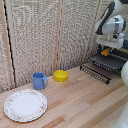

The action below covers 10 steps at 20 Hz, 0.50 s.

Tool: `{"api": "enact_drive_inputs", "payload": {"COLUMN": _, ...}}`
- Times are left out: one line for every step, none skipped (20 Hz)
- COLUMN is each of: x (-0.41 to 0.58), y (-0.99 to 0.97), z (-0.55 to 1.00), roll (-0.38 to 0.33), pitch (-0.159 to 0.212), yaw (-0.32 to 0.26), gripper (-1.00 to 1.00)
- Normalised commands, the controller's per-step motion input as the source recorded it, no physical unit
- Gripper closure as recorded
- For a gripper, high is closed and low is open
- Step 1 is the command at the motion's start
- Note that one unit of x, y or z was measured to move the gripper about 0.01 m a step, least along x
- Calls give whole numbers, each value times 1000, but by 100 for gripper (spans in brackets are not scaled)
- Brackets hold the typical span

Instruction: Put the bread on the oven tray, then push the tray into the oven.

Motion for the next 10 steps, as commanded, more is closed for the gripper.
{"api": "enact_drive_inputs", "payload": {"x": -126, "y": -477, "z": -60, "roll": 0, "pitch": 31, "yaw": 7, "gripper": -100}}
{"api": "enact_drive_inputs", "payload": {"x": -111, "y": -463, "z": -29, "roll": 0, "pitch": 19, "yaw": 0, "gripper": -100}}
{"api": "enact_drive_inputs", "payload": {"x": -103, "y": -431, "z": -20, "roll": 7, "pitch": 33, "yaw": 0, "gripper": -100}}
{"api": "enact_drive_inputs", "payload": {"x": -37, "y": -251, "z": -34, "roll": 12, "pitch": 0, "yaw": 11, "gripper": -100}}
{"api": "enact_drive_inputs", "payload": {"x": -29, "y": -49, "z": -11, "roll": 0, "pitch": 0, "yaw": 0, "gripper": -100}}
{"api": "enact_drive_inputs", "payload": {"x": 0, "y": -77, "z": 0, "roll": 0, "pitch": 0, "yaw": -21, "gripper": -100}}
{"api": "enact_drive_inputs", "payload": {"x": 0, "y": -20, "z": 0, "roll": 0, "pitch": 0, "yaw": -10, "gripper": -100}}
{"api": "enact_drive_inputs", "payload": {"x": -11, "y": 0, "z": 0, "roll": 0, "pitch": 0, "yaw": -10, "gripper": -100}}
{"api": "enact_drive_inputs", "payload": {"x": -77, "y": 0, "z": 0, "roll": 0, "pitch": 0, "yaw": -28, "gripper": -100}}
{"api": "enact_drive_inputs", "payload": {"x": -143, "y": 0, "z": 0, "roll": 0, "pitch": -19, "yaw": -34, "gripper": -100}}
